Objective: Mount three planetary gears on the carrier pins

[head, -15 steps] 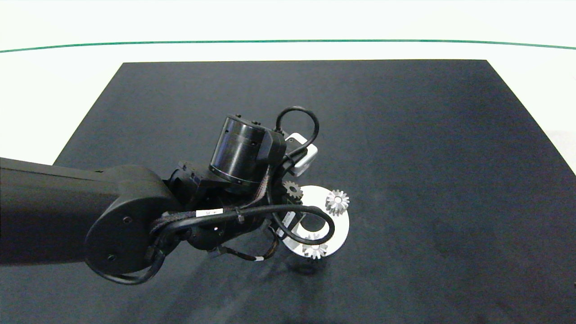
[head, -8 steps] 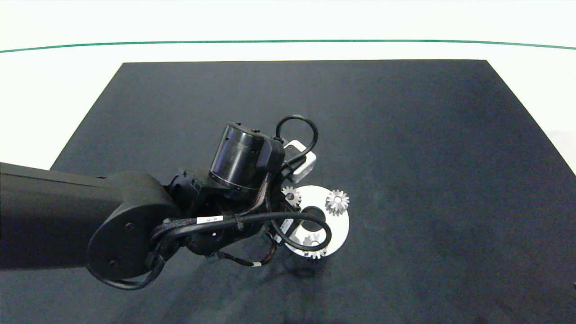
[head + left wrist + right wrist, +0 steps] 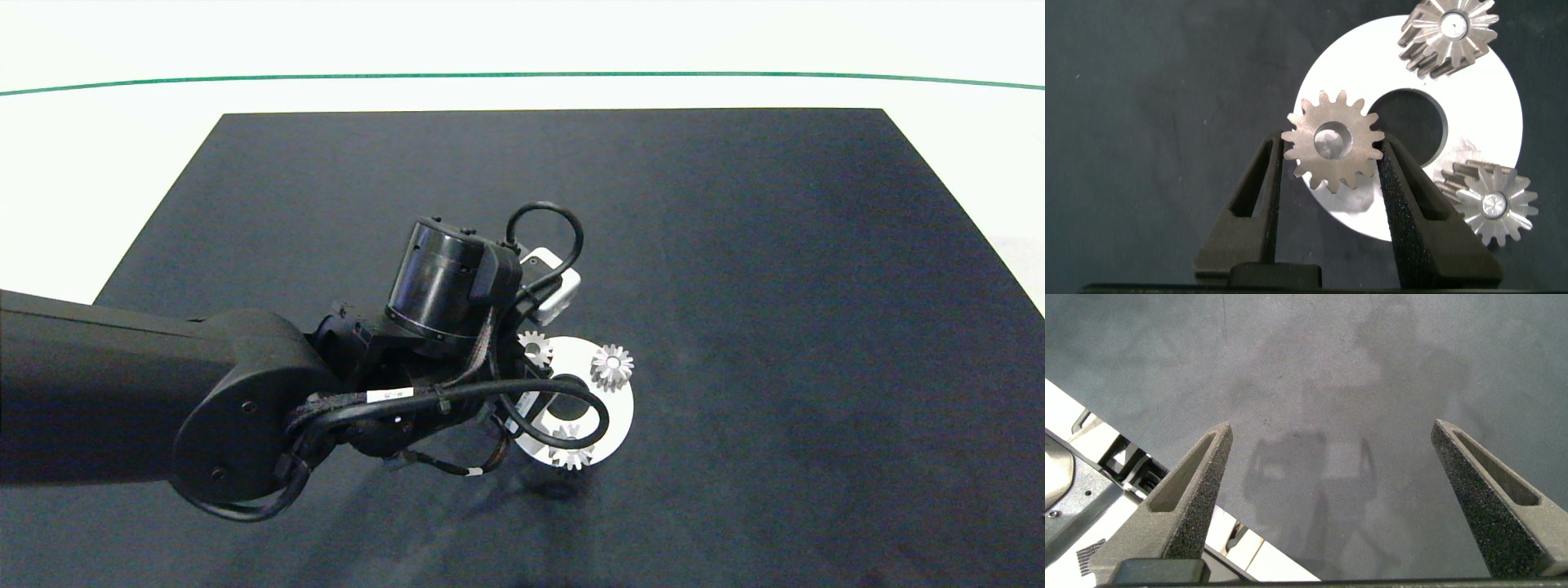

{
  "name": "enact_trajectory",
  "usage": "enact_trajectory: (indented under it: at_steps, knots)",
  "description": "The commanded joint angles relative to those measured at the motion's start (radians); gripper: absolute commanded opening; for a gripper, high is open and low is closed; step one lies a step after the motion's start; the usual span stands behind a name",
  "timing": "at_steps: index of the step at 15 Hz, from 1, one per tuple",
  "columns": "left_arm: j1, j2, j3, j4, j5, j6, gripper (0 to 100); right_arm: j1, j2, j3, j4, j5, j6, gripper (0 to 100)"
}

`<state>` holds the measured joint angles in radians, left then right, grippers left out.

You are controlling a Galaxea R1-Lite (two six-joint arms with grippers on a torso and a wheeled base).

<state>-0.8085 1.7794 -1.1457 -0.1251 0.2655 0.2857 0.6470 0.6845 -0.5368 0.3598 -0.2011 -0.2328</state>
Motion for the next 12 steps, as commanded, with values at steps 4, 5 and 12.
enact_trajectory:
  at_steps: [4, 5, 12]
  knots:
    - [0.009, 0.008, 0.014, -0.005, -0.015, 0.006, 0, 0.005, 0.000, 0.000, 0.004, -0.001, 0.000, 100]
    - [0.011, 0.006, 0.012, -0.005, -0.015, 0.007, 0, 0.006, 0.000, 0.000, 0.004, -0.001, 0.000, 100]
    - [0.026, -0.009, 0.018, -0.005, -0.020, 0.009, 0, 0.006, 0.000, 0.003, 0.004, -0.001, 0.000, 100]
